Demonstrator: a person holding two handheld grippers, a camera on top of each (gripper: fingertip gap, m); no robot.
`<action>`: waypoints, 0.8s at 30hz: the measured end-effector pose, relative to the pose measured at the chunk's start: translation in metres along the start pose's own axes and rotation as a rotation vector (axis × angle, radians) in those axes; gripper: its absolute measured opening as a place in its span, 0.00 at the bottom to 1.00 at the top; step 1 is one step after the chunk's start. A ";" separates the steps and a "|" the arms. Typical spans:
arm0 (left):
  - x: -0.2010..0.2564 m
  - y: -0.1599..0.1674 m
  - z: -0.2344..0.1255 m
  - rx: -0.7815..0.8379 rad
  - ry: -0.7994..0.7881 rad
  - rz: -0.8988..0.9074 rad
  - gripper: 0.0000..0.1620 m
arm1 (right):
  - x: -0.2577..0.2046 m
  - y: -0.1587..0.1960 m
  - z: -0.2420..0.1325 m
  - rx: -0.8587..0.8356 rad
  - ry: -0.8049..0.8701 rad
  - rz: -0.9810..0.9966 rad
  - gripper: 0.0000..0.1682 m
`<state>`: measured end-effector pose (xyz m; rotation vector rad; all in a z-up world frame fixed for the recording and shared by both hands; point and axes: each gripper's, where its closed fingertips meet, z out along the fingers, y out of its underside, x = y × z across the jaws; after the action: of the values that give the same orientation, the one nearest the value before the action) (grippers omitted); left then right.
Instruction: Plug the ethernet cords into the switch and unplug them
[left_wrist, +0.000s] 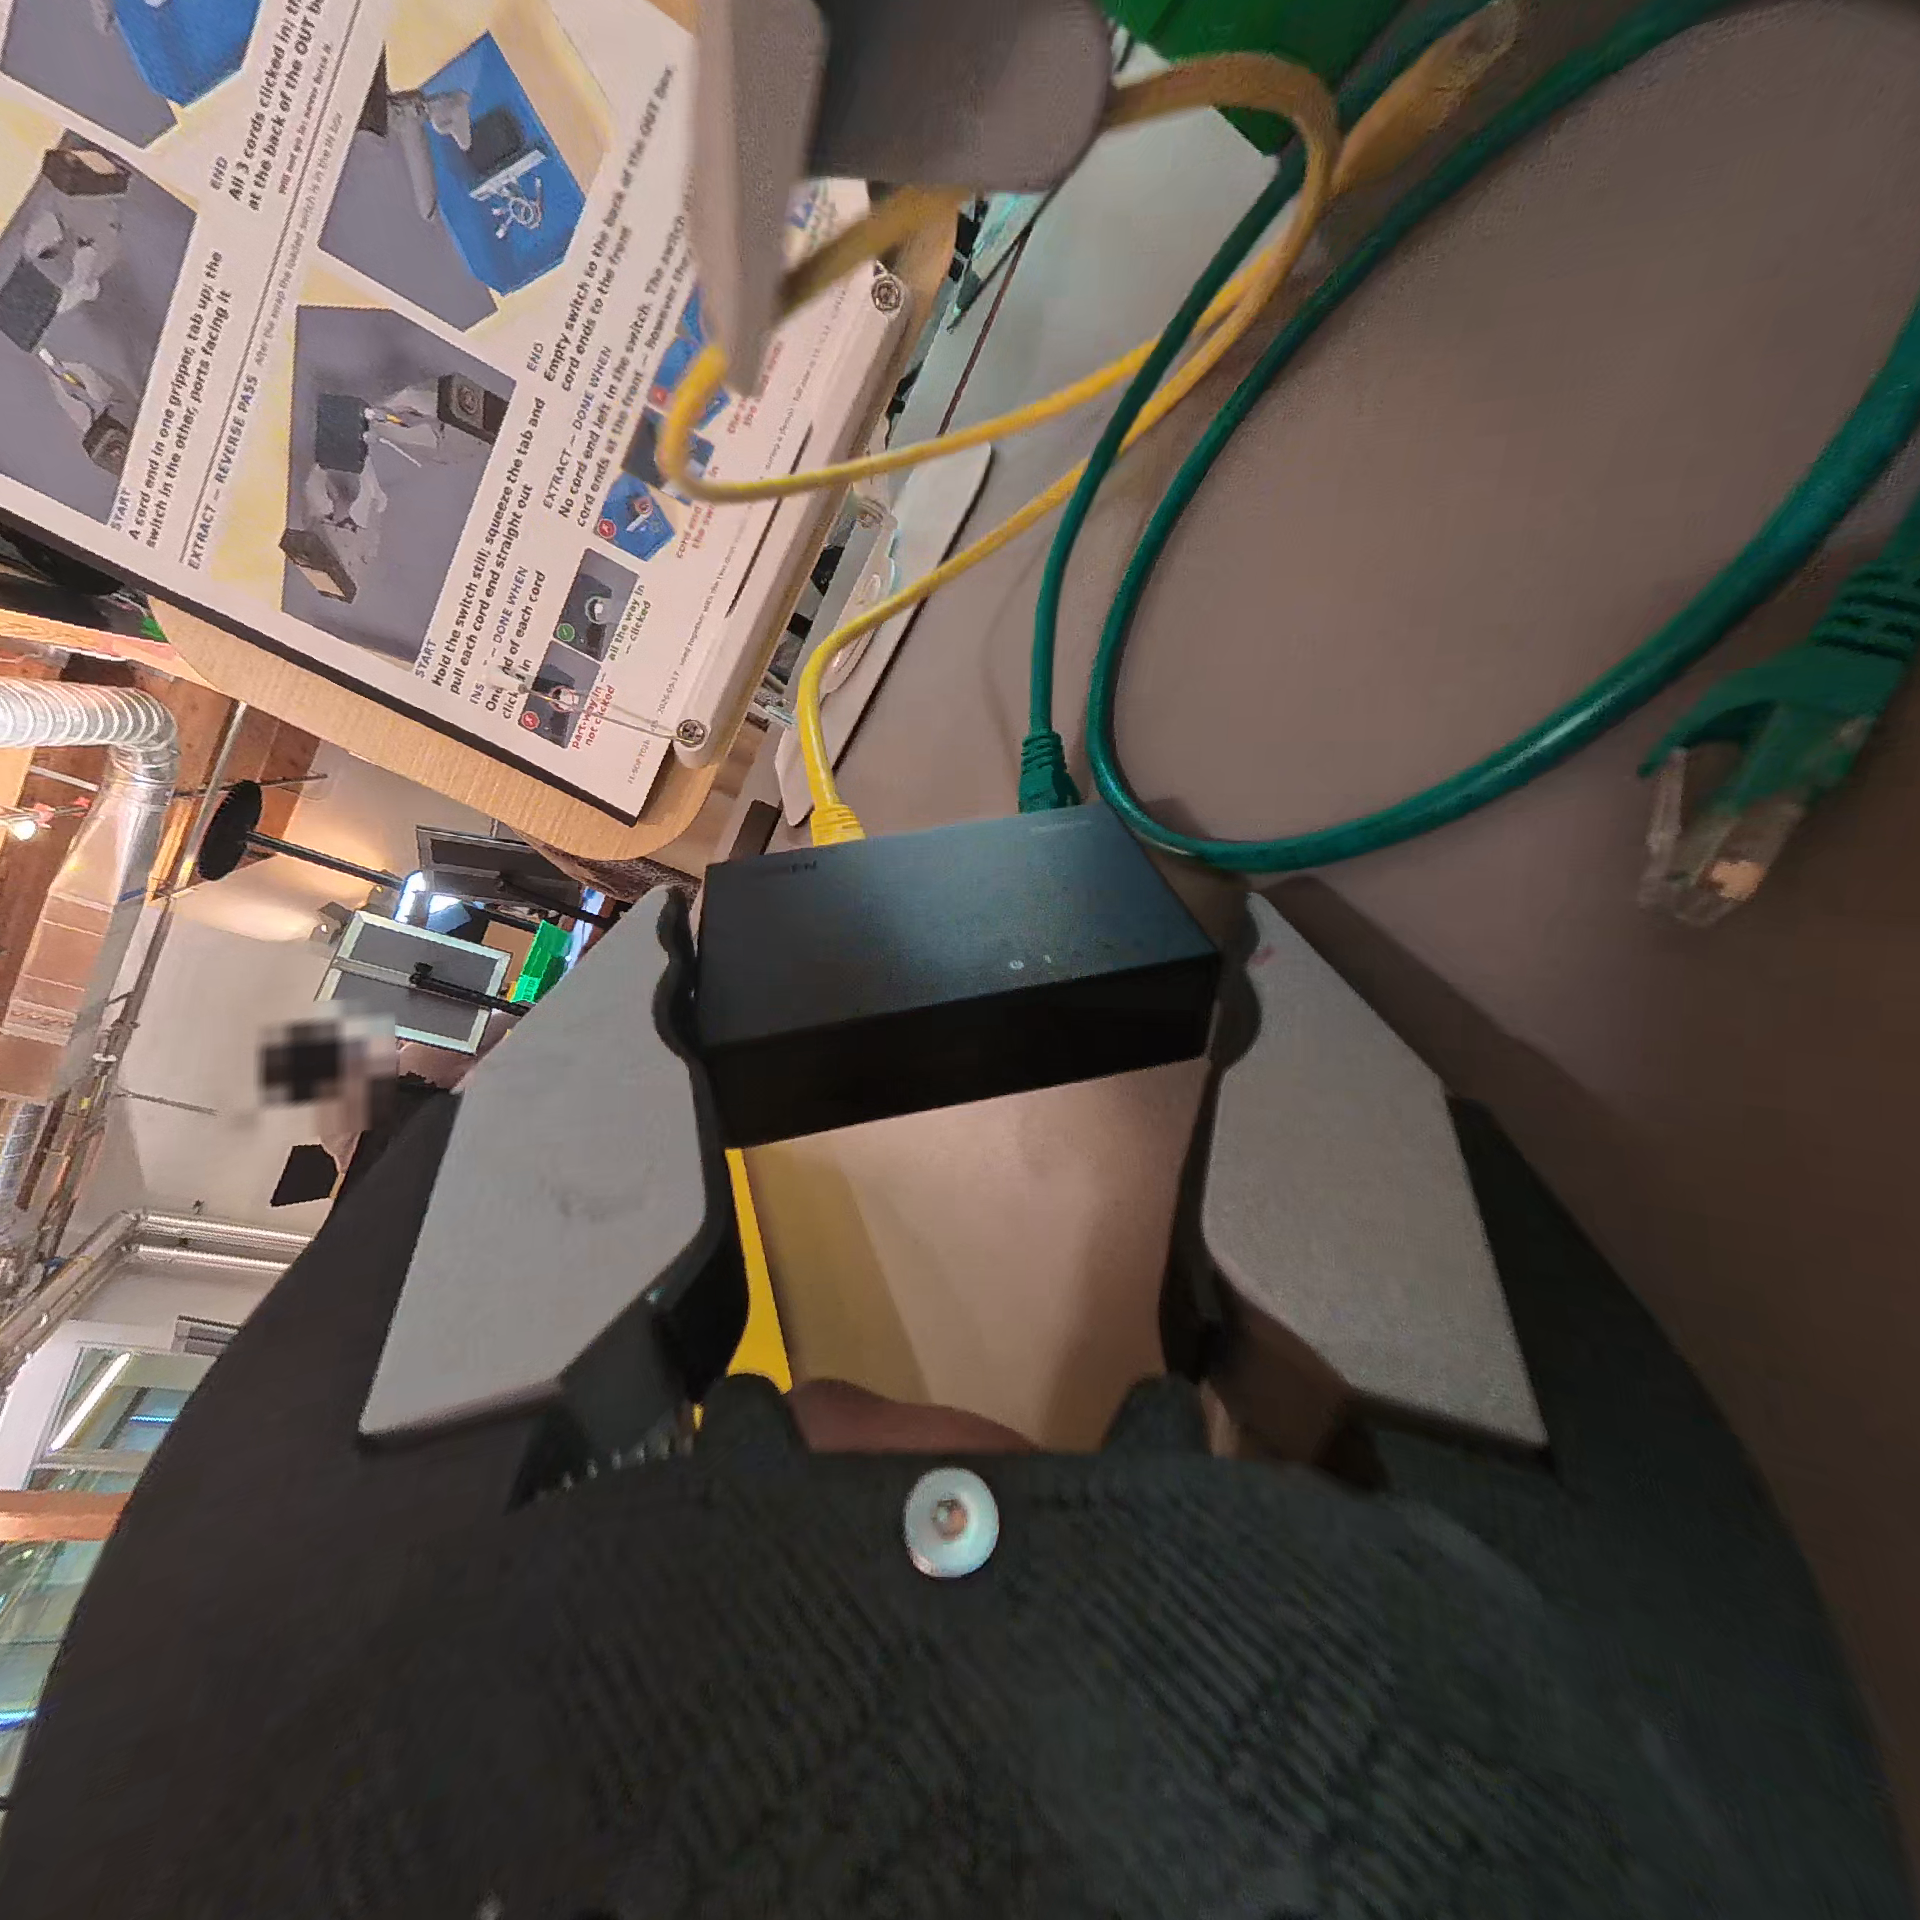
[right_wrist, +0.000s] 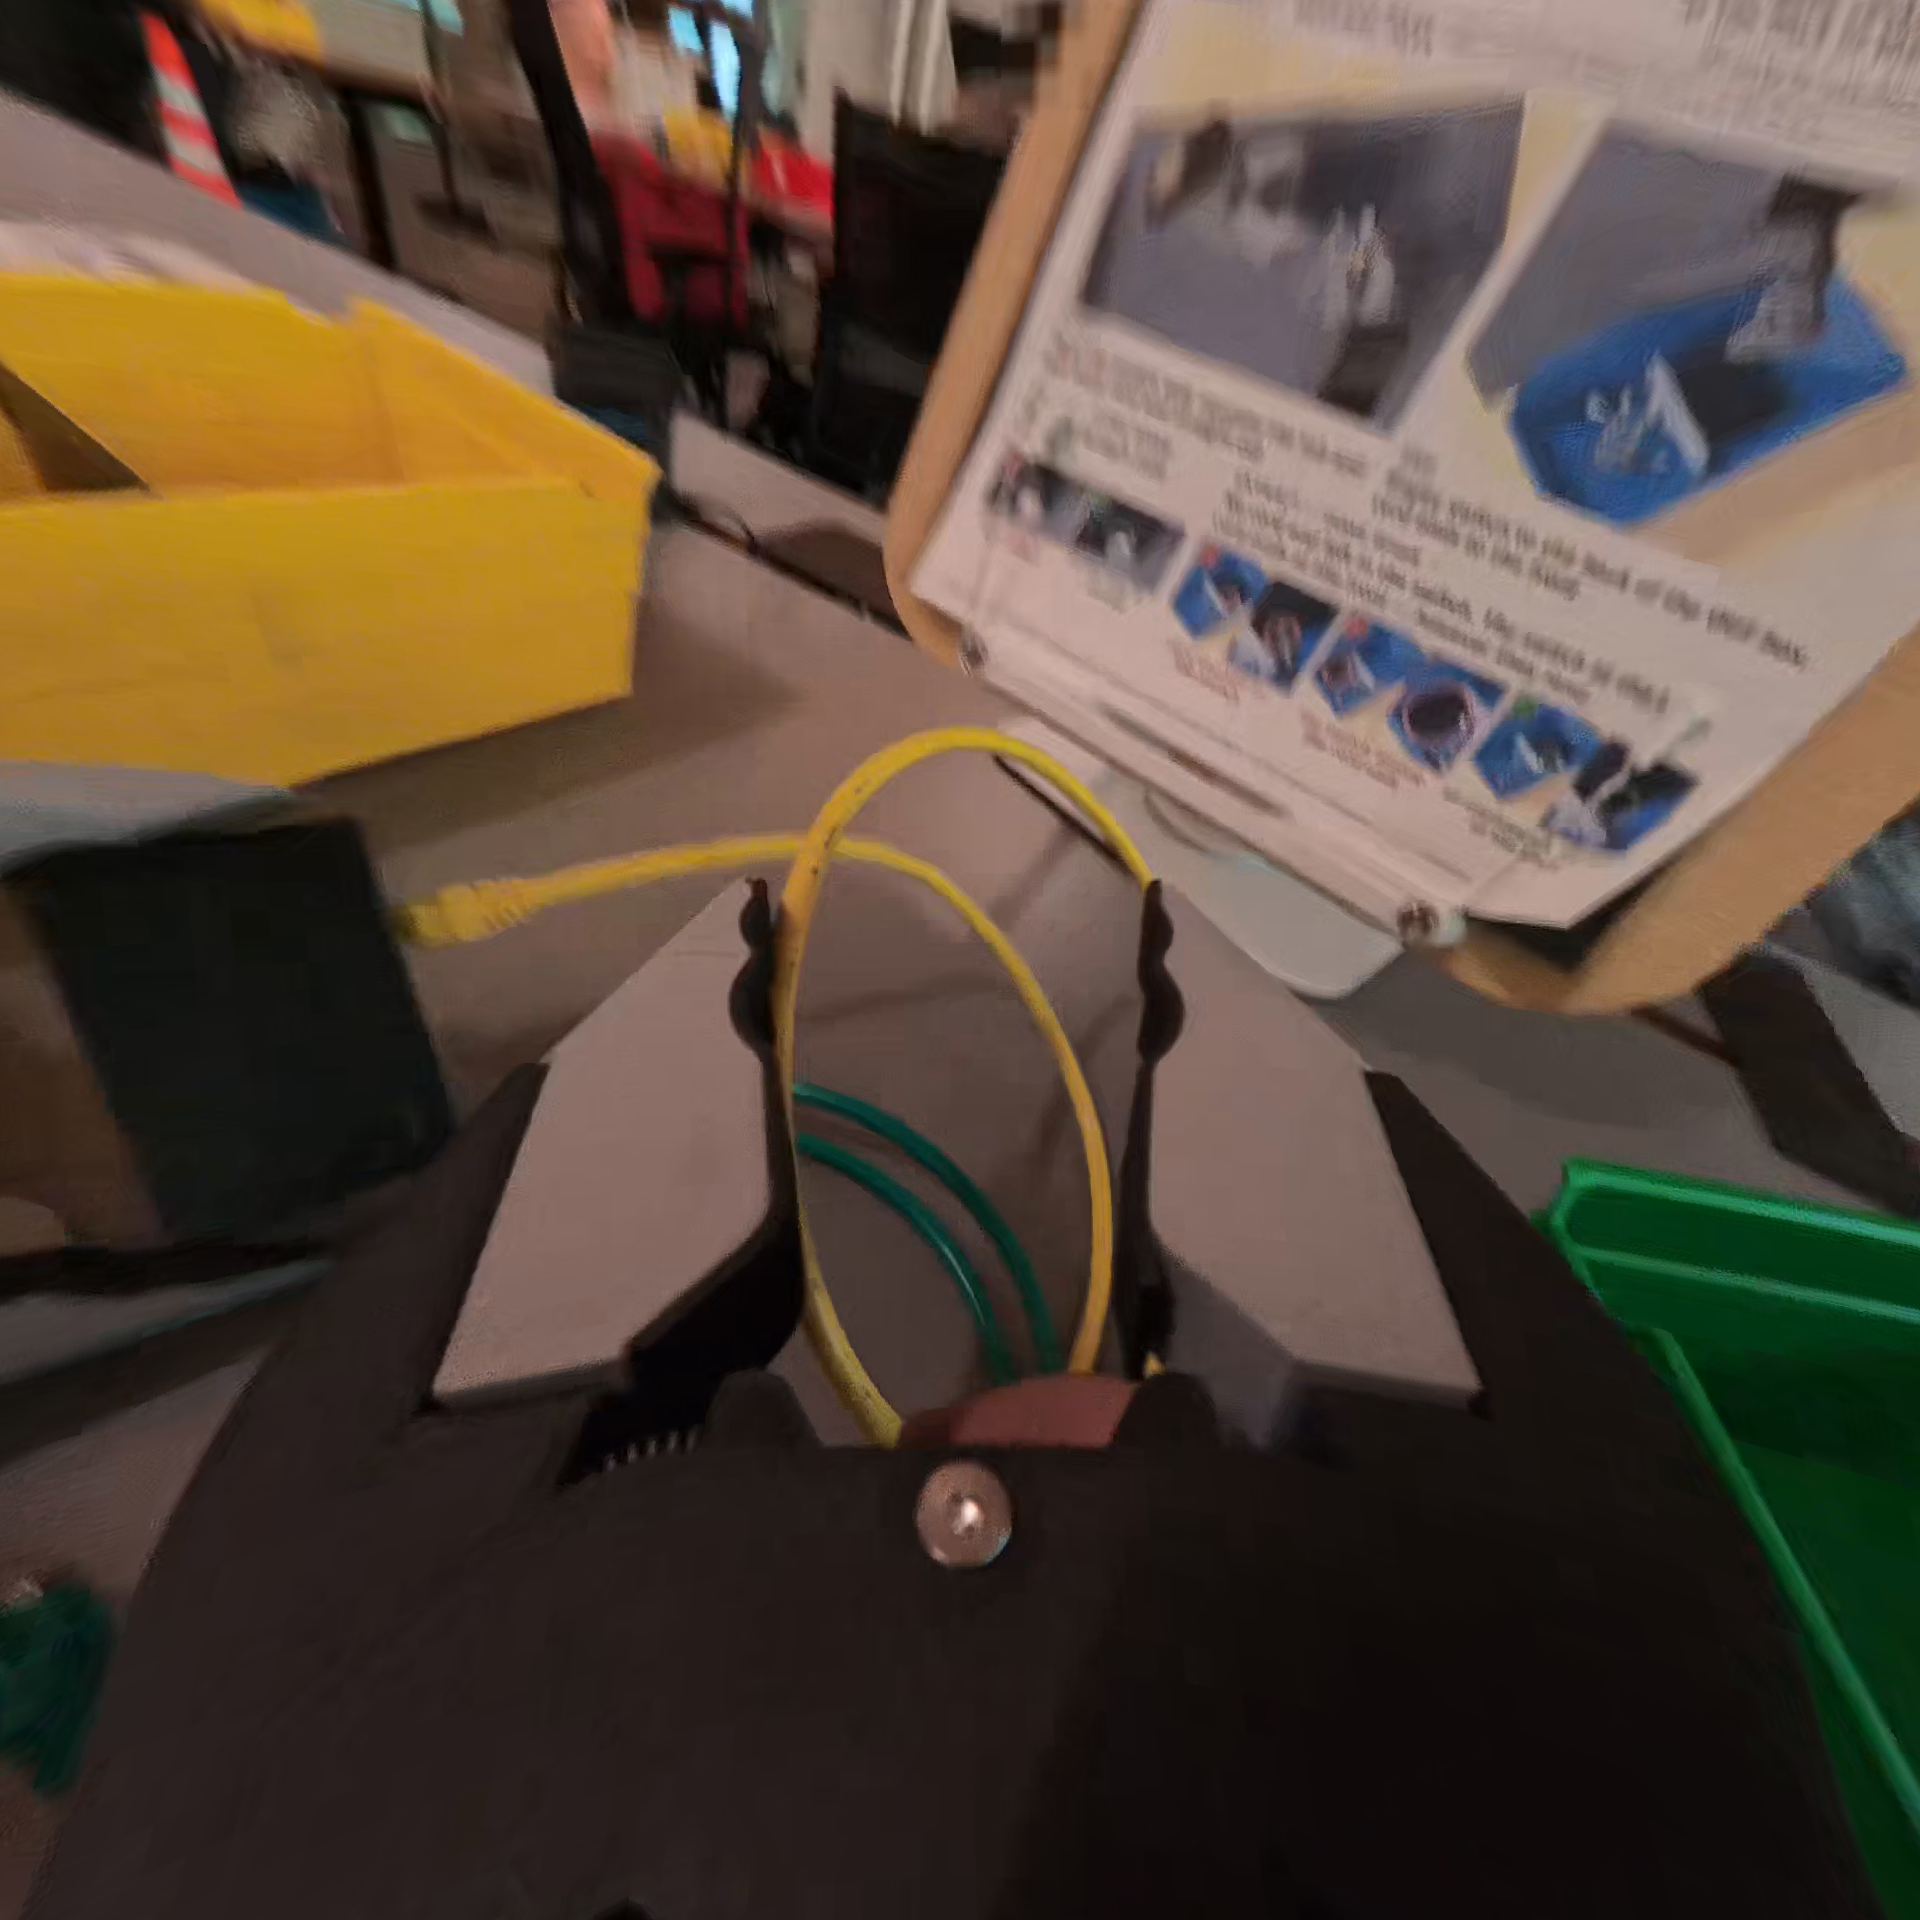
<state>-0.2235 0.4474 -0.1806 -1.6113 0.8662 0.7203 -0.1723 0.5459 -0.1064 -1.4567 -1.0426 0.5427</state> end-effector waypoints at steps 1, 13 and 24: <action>0.000 0.000 0.000 0.001 -0.004 0.004 0.62 | 0.006 0.012 0.002 -0.071 -0.006 0.007 0.42; -0.003 -0.004 -0.001 0.025 -0.169 0.235 0.26 | -0.080 -0.020 -0.024 0.050 -0.475 0.054 0.48; -0.021 0.010 -0.009 -0.044 -0.177 -0.035 0.19 | -0.109 0.037 0.010 -0.261 -0.533 0.052 0.42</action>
<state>-0.2438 0.4409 -0.1671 -1.5717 0.6967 0.8484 -0.2231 0.4634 -0.1695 -1.6100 -1.5408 0.8893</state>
